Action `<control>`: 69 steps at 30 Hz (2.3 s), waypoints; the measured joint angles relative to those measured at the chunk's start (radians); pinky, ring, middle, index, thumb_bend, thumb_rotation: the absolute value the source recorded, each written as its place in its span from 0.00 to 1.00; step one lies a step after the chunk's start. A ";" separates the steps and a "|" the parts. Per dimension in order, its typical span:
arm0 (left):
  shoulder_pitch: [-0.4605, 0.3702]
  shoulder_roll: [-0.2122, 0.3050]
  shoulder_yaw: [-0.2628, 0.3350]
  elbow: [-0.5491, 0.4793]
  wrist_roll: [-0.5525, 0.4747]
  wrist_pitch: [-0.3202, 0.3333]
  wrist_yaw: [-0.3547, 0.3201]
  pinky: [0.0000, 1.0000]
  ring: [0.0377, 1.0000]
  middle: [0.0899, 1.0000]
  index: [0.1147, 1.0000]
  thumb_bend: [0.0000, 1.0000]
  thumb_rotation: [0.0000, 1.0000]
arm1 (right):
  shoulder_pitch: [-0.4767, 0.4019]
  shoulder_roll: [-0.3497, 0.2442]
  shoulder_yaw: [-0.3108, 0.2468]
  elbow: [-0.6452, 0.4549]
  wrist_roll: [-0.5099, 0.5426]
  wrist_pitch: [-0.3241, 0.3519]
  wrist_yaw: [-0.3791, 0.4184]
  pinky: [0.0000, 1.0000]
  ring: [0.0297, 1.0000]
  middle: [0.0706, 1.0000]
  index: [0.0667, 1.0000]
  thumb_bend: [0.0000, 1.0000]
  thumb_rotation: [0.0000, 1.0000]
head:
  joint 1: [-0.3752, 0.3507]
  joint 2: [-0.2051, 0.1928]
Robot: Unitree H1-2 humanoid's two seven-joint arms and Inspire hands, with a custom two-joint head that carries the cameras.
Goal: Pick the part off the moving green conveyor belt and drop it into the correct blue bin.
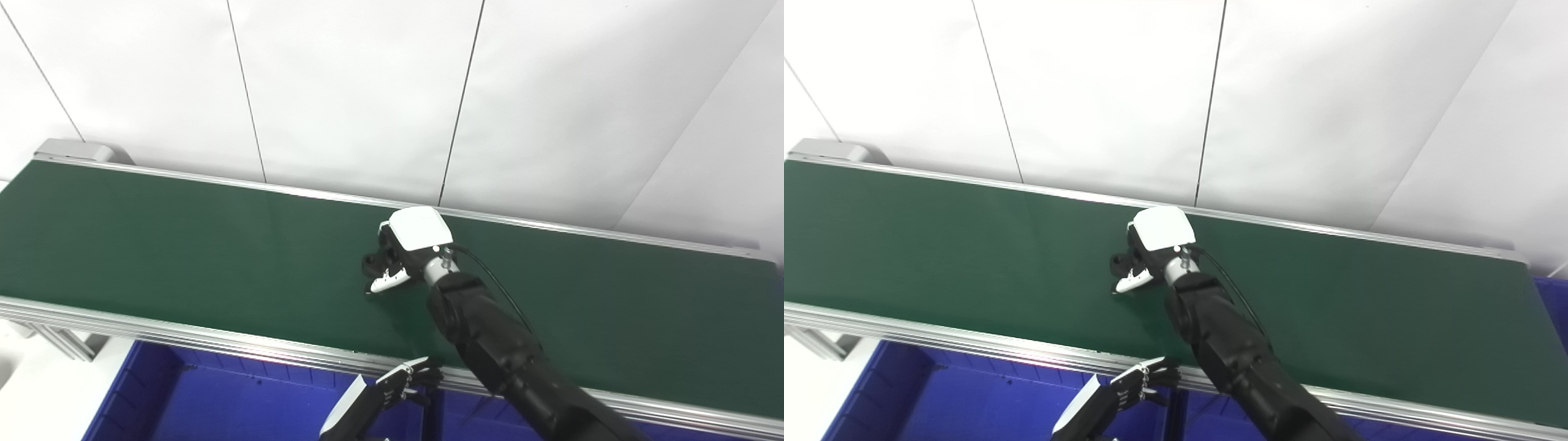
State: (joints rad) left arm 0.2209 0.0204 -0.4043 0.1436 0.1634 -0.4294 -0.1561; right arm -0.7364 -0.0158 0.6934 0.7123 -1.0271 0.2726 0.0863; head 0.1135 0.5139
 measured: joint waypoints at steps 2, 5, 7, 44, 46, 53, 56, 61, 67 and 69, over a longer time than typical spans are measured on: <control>0.000 0.000 -0.001 -0.004 0.000 0.000 0.000 0.69 0.80 0.81 0.83 0.94 0.59 | -0.016 0.011 0.015 -0.011 -0.012 0.037 0.043 0.15 0.20 0.26 0.46 0.52 0.12 | -0.005 0.002; 0.001 0.000 -0.001 -0.008 0.001 0.000 0.000 0.69 0.80 0.82 0.83 0.94 0.59 | -0.028 0.014 0.040 -0.026 -0.027 0.090 0.106 0.13 0.17 0.25 0.46 0.51 0.13 | -0.009 0.005; 0.002 0.003 -0.001 -0.011 0.001 0.000 0.000 0.70 0.80 0.82 0.83 0.94 0.58 | -0.044 0.013 0.062 -0.032 -0.043 0.122 0.166 0.13 0.18 0.26 0.46 0.51 0.13 | -0.015 0.011; -0.006 0.033 0.003 -0.013 -0.044 0.000 -0.020 0.73 0.82 0.83 0.84 0.92 0.58 | 0.196 -0.158 -0.096 -0.666 0.033 0.125 0.312 0.14 0.18 0.43 0.45 0.52 0.01 | -0.066 0.023; -0.006 0.034 0.003 -0.013 -0.049 0.000 -0.020 0.73 0.82 0.83 0.84 0.92 0.58 | 0.212 -0.162 -0.105 -0.694 0.033 0.125 0.312 0.14 0.18 0.43 0.45 0.52 0.01 | -0.069 0.023; -0.004 0.038 0.004 -0.018 -0.049 0.000 -0.025 0.75 0.83 0.83 0.85 0.92 0.60 | 0.272 -0.182 -0.137 -0.825 0.018 0.126 0.337 0.16 0.20 0.43 0.45 0.52 0.01 | -0.107 0.037; -0.003 0.049 0.008 -0.024 -0.049 0.000 -0.032 0.78 0.85 0.83 0.86 0.93 0.60 | 0.296 -0.194 -0.150 -0.898 -0.012 0.130 0.378 0.17 0.22 0.43 0.45 0.52 0.01 | -0.149 0.047; 0.008 0.071 0.023 -0.046 -0.061 0.000 -0.038 0.78 0.84 0.82 0.88 0.94 0.62 | 0.374 -0.201 -0.201 -1.002 -0.020 0.130 0.388 0.17 0.21 0.43 0.45 0.52 0.01 | -0.242 0.078; 0.014 0.098 0.040 -0.092 -0.093 0.000 -0.058 0.78 0.85 0.83 0.89 0.92 0.67 | 0.509 -0.225 -0.241 -1.102 -0.046 0.129 0.394 0.17 0.21 0.43 0.45 0.52 0.00 | -0.336 0.129; 0.017 0.110 0.051 -0.112 -0.112 -0.001 -0.066 0.79 0.84 0.83 0.90 0.89 0.68 | 0.542 -0.232 -0.252 -1.138 -0.061 0.129 0.416 0.18 0.22 0.43 0.45 0.52 0.00 | -0.387 0.153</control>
State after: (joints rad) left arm 0.2381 0.1308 -0.3534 0.0314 0.0512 -0.4301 -0.2217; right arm -0.1942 -0.2475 0.4419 -0.4256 -1.0881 0.4018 0.5018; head -0.2730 0.6673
